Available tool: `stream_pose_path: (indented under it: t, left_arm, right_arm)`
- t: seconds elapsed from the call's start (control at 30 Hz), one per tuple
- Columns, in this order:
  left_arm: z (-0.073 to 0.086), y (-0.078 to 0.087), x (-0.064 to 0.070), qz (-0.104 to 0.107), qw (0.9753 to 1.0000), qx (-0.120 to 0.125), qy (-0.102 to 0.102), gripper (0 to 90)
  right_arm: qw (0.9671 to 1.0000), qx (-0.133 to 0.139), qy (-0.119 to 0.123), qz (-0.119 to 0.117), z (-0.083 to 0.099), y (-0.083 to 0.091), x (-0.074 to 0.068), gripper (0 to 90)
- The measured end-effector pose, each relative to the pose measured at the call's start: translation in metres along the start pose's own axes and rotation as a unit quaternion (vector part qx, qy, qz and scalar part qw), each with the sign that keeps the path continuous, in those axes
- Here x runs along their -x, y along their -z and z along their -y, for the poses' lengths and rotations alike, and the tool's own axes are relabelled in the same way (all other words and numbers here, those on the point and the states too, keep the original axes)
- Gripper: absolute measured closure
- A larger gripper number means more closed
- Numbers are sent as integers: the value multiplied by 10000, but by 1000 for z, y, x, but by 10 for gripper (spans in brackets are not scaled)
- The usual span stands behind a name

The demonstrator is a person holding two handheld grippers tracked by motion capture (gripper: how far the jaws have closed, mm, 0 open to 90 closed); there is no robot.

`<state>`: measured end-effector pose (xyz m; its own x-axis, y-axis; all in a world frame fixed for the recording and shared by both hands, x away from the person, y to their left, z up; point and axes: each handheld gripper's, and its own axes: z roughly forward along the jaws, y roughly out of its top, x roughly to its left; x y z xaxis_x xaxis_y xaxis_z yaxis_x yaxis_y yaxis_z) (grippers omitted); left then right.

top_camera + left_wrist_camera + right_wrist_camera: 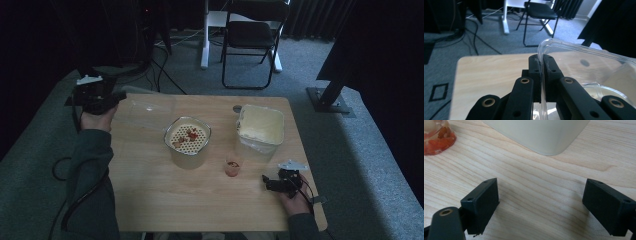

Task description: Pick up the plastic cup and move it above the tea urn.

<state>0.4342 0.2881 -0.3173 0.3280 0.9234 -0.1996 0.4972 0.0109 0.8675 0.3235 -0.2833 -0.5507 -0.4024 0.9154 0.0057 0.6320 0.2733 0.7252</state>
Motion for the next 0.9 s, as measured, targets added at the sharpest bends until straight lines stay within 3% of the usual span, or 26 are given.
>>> stream_pose_path:
  t: [0.37, 0.67, 0.9]
  left_arm:
    - [-28, -51, 88, 333, 9988, -31, -351, 869]
    - [-31, -97, 158, 607, 9957, -258, -657, 868]
    - [-29, -125, 197, 718, 9938, -412, -746, 868]
  right_arm:
    - [10000, 8, 6, 2, 0, 0, 0, 132]
    - [10000, 4, 15, 1, 0, 0, 0, 132]
    - [10000, 0, 10, -8, 0, 1, 0, 132]
